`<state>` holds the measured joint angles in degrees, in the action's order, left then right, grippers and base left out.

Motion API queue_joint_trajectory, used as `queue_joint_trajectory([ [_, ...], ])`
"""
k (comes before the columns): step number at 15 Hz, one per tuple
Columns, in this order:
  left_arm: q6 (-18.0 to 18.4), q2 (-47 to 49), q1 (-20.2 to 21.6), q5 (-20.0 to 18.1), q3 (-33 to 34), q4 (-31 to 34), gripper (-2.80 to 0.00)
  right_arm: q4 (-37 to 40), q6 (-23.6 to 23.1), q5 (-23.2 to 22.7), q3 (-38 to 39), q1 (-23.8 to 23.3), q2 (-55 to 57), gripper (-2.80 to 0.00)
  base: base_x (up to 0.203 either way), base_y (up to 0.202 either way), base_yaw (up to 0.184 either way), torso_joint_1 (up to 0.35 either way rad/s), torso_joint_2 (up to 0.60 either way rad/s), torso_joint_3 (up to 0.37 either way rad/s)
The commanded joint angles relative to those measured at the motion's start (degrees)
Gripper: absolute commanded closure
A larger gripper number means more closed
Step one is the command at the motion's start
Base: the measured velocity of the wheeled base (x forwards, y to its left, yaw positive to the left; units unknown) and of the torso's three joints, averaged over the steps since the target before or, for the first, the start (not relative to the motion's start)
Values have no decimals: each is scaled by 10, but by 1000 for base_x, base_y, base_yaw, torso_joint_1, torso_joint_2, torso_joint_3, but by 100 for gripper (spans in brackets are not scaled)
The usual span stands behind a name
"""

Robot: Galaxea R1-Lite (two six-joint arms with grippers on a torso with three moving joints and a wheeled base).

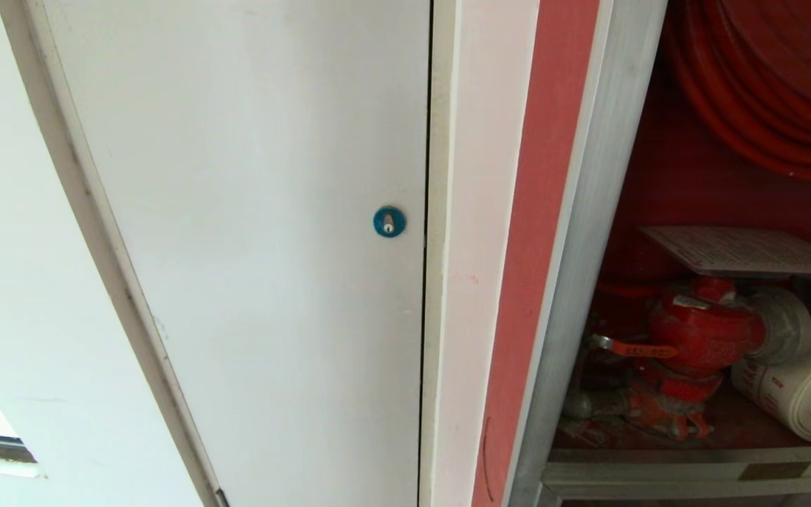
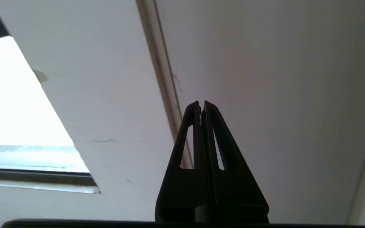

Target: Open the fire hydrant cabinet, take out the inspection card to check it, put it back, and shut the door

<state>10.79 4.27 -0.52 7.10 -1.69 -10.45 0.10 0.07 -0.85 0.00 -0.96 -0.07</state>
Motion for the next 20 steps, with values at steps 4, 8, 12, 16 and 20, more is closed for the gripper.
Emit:
queue_joint_trajectory([
  [4, -46, -42, 1, -88, 17, 78, 0, 0, 0, 0, 0, 0, 1, 0, 0, 0, 0, 0, 0, 0],
  [8, -56, -42, 1, -89, 17, 112, 0, 0, 0, 0, 0, 0, 1, 0, 0, 0, 0, 0, 0, 0],
  [12, -86, -42, 1, -88, 17, 112, 0, 0, 0, 0, 0, 0, 1, 0, 0, 0, 0, 0, 0, 0],
  [16, -87, -42, 1, -88, 17, 112, 0, 0, 0, 0, 0, 0, 1, 0, 0, 0, 0, 0, 0, 0],
  [20, -87, -42, 1, -88, 17, 112, 0, 0, 0, 0, 0, 0, 1, 0, 0, 0, 0, 0, 0, 0],
])
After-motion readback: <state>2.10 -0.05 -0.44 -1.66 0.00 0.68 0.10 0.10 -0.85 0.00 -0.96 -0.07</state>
